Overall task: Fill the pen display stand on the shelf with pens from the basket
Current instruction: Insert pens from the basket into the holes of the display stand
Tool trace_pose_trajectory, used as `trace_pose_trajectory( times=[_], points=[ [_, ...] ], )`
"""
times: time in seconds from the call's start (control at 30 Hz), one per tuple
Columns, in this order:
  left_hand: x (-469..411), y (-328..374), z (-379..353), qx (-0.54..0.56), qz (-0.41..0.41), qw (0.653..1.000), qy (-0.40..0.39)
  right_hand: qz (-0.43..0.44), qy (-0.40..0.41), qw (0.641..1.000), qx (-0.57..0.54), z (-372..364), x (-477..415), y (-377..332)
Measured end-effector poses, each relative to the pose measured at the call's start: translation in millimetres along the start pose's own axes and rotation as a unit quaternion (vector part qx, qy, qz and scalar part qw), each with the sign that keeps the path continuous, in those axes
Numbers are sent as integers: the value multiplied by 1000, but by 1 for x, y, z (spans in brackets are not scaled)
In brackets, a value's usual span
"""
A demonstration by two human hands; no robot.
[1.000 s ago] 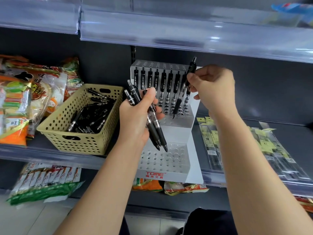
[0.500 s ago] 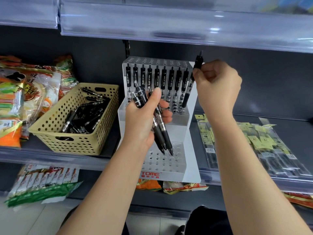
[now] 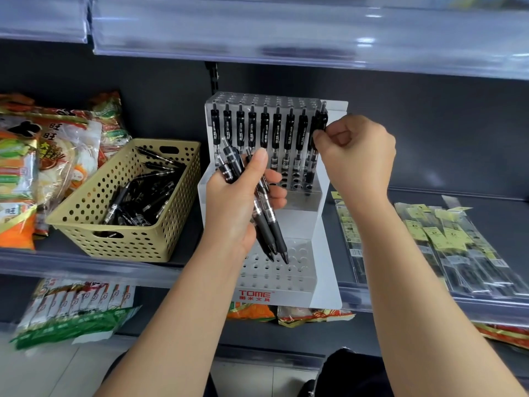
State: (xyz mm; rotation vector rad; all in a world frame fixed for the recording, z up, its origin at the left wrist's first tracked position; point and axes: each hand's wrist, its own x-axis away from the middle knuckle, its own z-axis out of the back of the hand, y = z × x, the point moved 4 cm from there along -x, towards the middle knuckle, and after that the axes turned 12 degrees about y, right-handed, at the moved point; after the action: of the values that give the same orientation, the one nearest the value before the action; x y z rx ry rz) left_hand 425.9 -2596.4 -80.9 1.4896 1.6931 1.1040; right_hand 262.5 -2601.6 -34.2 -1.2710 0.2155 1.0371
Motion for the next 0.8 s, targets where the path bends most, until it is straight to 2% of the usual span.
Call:
trace_pose_trajectory(
  times=[0.1, 0.2, 0.43, 0.67, 0.8],
  points=[
    [0, 0, 1, -1, 0, 1000, 1, 20, 39, 999, -25, 4, -1, -2],
    [0, 1, 1, 0, 0, 1000, 0, 82, 63, 993, -61, 6, 2, -6],
    [2, 1, 3, -1, -2, 1000, -2, 196, 43, 976, -81, 1, 13, 0],
    [3, 1, 2, -2, -6, 1000, -5, 148, 30, 984, -96, 2, 13, 12],
    [2, 0, 2, -2, -5, 1000, -7, 105, 69, 984, -127, 13, 0, 10]
  ],
)
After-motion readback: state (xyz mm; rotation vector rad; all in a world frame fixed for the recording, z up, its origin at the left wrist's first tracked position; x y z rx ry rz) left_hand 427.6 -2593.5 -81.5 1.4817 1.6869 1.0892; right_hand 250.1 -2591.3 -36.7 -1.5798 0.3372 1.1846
